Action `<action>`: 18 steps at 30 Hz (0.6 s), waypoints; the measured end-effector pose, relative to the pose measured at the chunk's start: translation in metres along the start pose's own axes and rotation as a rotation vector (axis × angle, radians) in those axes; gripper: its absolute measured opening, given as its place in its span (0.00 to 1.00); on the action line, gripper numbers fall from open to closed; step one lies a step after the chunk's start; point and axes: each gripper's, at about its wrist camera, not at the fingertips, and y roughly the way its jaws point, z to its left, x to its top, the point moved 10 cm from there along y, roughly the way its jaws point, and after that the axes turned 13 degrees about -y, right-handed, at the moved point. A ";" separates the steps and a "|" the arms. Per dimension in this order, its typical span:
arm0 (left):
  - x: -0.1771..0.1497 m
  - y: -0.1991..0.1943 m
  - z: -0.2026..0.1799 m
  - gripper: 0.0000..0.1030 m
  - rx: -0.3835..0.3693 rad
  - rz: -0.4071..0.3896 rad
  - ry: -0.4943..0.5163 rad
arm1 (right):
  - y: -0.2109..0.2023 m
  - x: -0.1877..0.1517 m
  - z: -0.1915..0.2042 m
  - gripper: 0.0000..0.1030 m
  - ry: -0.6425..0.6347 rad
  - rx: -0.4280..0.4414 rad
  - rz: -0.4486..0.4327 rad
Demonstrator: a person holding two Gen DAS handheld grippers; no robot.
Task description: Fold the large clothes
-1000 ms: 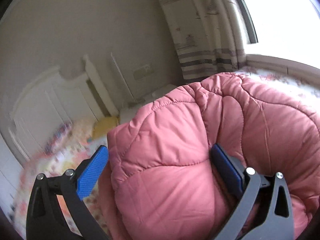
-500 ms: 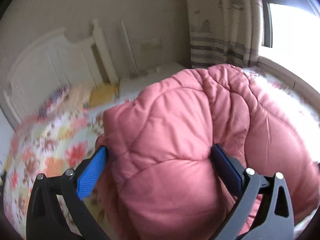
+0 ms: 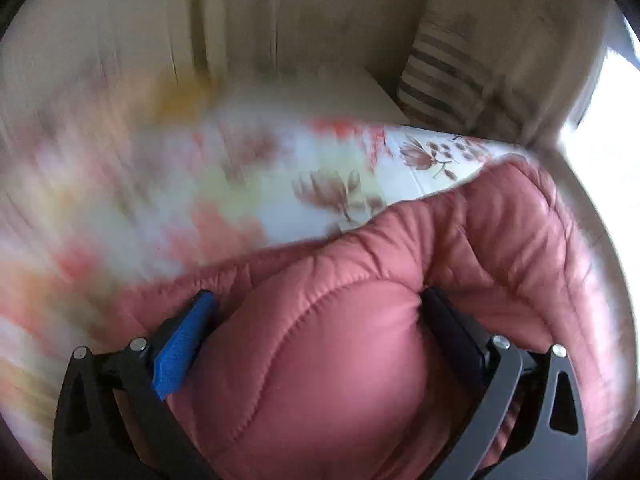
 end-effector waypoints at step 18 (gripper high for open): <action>-0.057 -0.151 -0.010 0.98 0.060 -0.348 0.234 | -0.008 0.002 0.006 0.96 0.058 0.040 -0.018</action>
